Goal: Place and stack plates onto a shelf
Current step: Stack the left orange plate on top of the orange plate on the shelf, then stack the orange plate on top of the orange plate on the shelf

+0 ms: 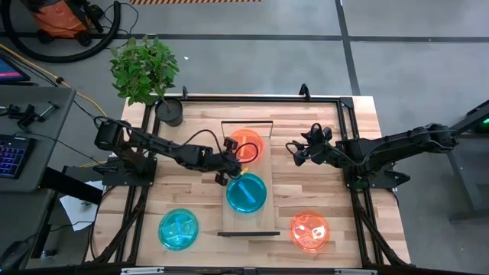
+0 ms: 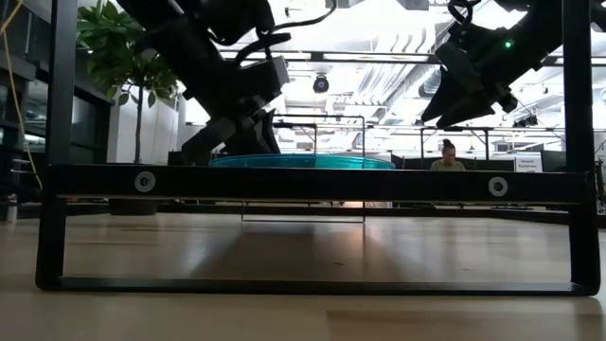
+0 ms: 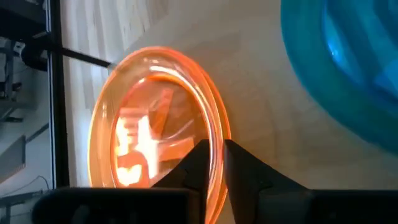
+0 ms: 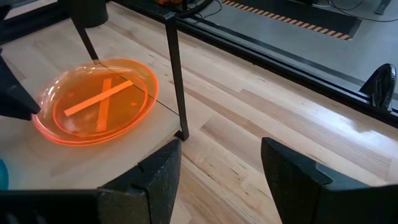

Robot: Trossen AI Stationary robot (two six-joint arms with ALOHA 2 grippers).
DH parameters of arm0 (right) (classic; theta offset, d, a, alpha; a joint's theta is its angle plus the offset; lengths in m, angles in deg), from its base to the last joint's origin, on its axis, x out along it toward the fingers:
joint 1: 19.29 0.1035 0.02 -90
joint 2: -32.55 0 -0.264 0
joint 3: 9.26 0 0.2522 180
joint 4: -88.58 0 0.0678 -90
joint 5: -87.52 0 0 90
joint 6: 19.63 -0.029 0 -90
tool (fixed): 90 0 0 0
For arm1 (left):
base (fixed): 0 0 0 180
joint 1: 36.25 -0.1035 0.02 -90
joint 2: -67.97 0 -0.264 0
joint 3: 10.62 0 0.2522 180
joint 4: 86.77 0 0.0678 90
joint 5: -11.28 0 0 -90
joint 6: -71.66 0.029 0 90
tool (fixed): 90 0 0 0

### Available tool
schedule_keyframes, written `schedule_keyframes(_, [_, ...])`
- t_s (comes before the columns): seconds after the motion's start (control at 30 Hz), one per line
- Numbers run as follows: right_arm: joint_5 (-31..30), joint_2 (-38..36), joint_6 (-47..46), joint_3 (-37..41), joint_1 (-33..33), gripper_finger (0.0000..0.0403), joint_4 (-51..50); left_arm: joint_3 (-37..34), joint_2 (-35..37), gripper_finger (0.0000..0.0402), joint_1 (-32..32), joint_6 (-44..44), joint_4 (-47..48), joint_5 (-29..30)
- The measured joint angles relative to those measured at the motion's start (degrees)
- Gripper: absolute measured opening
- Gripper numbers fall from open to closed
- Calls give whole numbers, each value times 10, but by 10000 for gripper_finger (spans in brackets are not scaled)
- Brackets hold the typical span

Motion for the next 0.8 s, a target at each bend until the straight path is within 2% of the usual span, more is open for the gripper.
schedule_keyframes(0.2, [1, 0, -1, 0, 0, 204, 1, 25, 0, 92, 10, -2, 17, 3])
schedule_keyframes(0.3, [12, 0, 0, 0, 0, 204, 0, 57, 0, 116, 15, -19, 81, 28])
schedule_keyframes(0.4, [35, 0, 1, 0, 0, 204, 0, 101, 0, 134, 19, -76, 173, 54])
schedule_keyframes(0.47, [65, 0, 1, 0, 0, 204, -7, 117, 5, 141, 20, -134, 218, 40])
schedule_keyframes(0.53, [98, 0, -2, 0, 0, 204, -19, 111, 24, 144, 19, -186, 227, -8])
schedule_keyframes(0.67, [188, 0, -5, 0, 0, 204, -38, 34, 87, 143, 19, -245, 136, -100])
schedule_keyframes(0.8, [264, 1, -19, 0, 12, 204, -54, -85, 178, 141, 34, -286, -51, -127])
